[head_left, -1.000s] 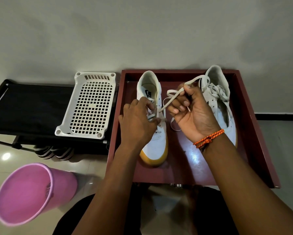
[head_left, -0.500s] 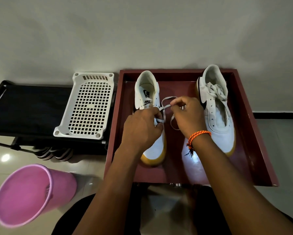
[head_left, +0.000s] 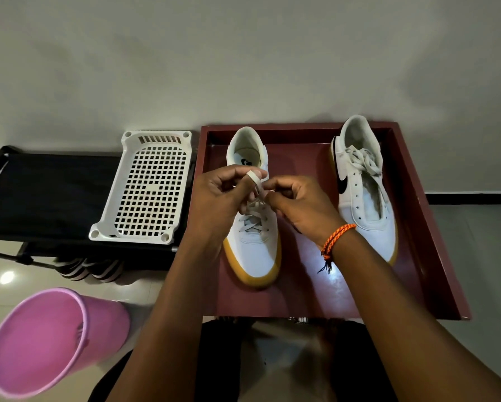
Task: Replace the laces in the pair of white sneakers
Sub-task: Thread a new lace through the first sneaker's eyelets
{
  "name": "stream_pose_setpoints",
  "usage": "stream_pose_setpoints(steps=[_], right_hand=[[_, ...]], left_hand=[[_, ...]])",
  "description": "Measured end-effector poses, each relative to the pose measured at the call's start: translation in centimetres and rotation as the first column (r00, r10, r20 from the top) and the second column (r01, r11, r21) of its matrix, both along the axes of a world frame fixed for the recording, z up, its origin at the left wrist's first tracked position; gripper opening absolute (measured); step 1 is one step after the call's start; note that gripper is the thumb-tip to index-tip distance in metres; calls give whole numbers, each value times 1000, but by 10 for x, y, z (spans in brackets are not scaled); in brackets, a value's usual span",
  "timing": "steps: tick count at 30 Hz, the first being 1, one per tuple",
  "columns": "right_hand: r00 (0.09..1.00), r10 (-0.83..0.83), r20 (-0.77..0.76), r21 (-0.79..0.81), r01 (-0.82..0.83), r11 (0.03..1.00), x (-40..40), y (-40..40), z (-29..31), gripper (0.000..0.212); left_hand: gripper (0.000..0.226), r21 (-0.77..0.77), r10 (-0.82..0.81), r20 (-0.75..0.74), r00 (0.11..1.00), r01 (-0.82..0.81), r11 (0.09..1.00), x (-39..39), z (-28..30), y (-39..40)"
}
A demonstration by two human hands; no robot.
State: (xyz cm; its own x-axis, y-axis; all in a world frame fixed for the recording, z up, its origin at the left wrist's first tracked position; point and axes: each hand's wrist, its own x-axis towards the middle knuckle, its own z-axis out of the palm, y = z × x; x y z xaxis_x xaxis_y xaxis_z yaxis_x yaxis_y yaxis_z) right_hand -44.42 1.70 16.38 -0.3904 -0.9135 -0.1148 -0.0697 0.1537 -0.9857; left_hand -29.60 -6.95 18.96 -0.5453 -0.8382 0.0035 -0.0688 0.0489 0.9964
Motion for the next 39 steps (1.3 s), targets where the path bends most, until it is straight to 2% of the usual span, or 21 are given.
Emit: stream_pose_setpoints(steps=[4, 8, 12, 16, 20, 21, 23, 24, 26, 27, 28, 31, 33, 37, 39], right_hand=[[998, -31, 64, -79, 36, 996, 1, 0, 6, 12], [991, -130, 23, -143, 132, 981, 2, 1, 14, 26], [997, 6, -71, -78, -11, 997, 2, 4, 14, 42], [989, -55, -137, -139, 36, 990, 6, 1, 7, 17], [990, 9, -143, -153, -31, 988, 6, -1, 7, 19], [993, 23, -116, -134, -39, 990, 3, 1, 7, 16], [993, 76, -91, 10, -75, 997, -6, 4, 7, 10], [981, 124, -148, 107, -108, 988, -13, 7, 6, 4], [915, 213, -343, 287, -114, 951, -24, 14, 1, 13], [887, 215, -409, 319, -82, 944, -26, 15, 0, 17], [887, 174, -427, 285, -50, 957, -25, 16, 2, 19], [958, -66, -280, 0, 68, 998, -8, 9, 13, 24], [979, -73, -191, -113, 52, 992, 4, 3, 20, 29], [994, 41, -97, -165, -57, 985, 20, 0, 23, 13], [998, 67, 7, -90, -66, 994, 12, 2, 22, 12]], left_hand=[[19, 119, 28, -80, 996, -18, 993, 3, 3, 0], [18, 126, 61, -81, 995, -50, 991, 4, 3, -2], [17, 126, 69, -97, 993, -56, 990, 3, 4, 0], [17, 131, 65, -103, 993, -51, 990, 2, 7, 2], [18, 138, 57, -91, 994, -44, 989, 4, 9, 1], [19, 145, 64, -94, 993, -50, 988, 5, 8, 0], [20, 178, 80, -116, 990, -58, 982, 7, 7, -3], [20, 196, 84, -131, 988, -57, 979, 8, 8, -4], [21, 219, 90, -143, 986, -57, 974, 10, 9, -5], [21, 225, 92, -145, 985, -58, 973, 11, 8, -5], [22, 230, 91, -147, 985, -55, 972, 11, 8, -6], [21, 230, 79, -150, 986, -43, 972, 9, 8, -5], [20, 216, 46, -148, 988, -13, 976, 8, 9, -4], [20, 211, 31, -137, 990, -2, 977, 9, 11, -3], [21, 220, 35, -127, 991, -7, 976, 9, 9, -5]])
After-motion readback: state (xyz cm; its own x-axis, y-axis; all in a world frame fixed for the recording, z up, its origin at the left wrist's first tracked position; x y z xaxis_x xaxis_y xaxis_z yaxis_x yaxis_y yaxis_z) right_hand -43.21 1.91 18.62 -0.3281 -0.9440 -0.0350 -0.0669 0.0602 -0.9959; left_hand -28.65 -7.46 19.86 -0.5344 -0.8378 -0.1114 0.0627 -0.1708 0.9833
